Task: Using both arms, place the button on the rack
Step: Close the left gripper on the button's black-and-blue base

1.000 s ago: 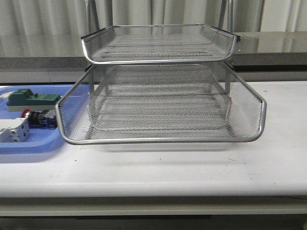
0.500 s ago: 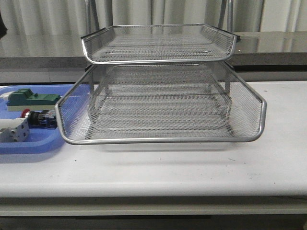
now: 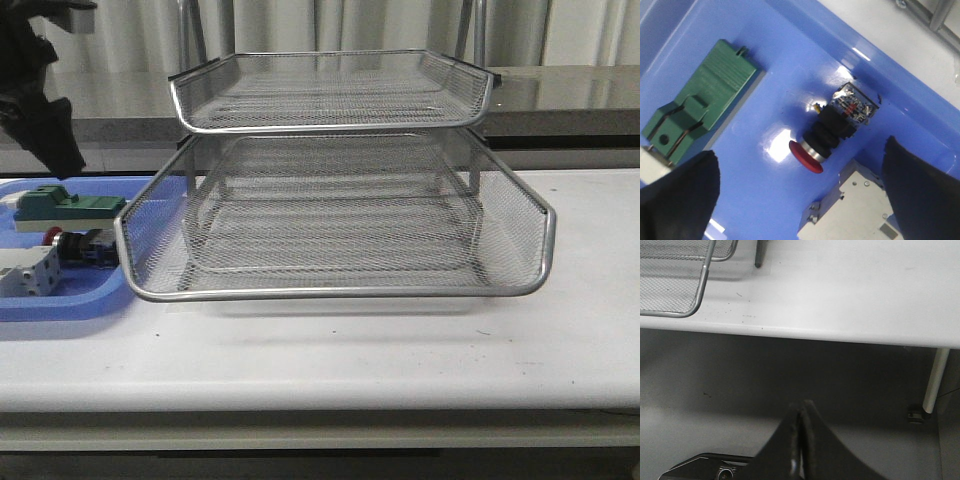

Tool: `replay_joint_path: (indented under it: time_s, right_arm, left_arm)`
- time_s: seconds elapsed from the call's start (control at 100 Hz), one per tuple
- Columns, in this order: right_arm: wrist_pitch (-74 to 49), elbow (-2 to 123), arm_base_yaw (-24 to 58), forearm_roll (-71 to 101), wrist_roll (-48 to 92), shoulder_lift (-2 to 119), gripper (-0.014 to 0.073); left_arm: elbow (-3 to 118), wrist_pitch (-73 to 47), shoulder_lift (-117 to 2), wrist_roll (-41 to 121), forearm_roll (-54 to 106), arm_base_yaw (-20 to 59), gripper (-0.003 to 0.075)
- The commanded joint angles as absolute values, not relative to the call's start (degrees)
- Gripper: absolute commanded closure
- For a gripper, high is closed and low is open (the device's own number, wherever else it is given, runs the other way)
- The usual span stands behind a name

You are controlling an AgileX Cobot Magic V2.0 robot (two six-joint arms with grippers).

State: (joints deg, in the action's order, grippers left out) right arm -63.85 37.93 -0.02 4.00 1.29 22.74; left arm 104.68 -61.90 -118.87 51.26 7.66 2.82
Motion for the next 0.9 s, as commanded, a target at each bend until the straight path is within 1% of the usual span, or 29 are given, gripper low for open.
replay_joint_path:
  time_s: [0.0, 0.28, 0.64, 0.89]
  right_arm:
    - [-60.8, 39.9, -0.3, 3.9, 1.4, 23.2, 0.0664]
    - [-60.8, 39.9, -0.3, 3.9, 1.4, 23.2, 0.0664]
    - [-60.8, 39.9, -0.3, 3.9, 1.4, 23.2, 0.0664]
    - [-60.8, 39.9, -0.3, 3.9, 1.4, 23.2, 0.0664]
  left_arm:
    - [106.8, -60.4, -117.5, 53.6, 9.3, 4.1, 0.0101]
    - [106.9, -60.1, -122.9, 55.3, 9.3, 5.1, 0.0101]
    - [107.0, -57.1, -125.2, 57.0, 9.3, 5.1, 0.0101]
    - [107.0, -57.1, -128.1, 57.0, 9.3, 5.1, 0.0101]
